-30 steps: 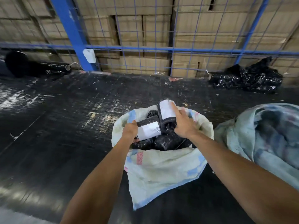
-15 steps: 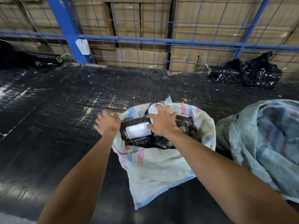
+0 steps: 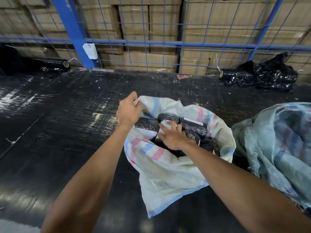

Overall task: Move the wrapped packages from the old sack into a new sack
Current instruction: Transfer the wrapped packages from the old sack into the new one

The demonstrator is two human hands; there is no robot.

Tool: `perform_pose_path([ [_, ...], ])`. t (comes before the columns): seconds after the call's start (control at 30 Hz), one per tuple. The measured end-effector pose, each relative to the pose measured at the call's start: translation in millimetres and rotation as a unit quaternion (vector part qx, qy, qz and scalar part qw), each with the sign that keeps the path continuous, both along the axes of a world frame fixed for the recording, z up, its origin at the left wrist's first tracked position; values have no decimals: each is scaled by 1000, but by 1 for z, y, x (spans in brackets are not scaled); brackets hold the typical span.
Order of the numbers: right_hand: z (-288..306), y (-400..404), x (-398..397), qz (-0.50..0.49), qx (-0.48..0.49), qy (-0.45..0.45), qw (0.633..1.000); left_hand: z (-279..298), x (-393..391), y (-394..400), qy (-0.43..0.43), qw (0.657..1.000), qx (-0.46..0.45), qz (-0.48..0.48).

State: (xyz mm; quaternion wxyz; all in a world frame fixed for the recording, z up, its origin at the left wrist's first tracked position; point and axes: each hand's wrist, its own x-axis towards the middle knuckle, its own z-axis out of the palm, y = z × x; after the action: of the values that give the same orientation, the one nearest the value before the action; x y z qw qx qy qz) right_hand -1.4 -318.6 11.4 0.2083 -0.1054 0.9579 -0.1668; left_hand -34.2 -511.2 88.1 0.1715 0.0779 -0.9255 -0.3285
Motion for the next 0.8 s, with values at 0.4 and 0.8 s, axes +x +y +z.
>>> perform_pose_path([
  [0.4, -27, 151, 17, -544, -111, 35, 831, -7, 40, 26, -156, 987, 1, 40],
  [0.8, -7, 205, 41, -458, -408, -174, 770, 21, 70, 88, -236, 960, -142, 44],
])
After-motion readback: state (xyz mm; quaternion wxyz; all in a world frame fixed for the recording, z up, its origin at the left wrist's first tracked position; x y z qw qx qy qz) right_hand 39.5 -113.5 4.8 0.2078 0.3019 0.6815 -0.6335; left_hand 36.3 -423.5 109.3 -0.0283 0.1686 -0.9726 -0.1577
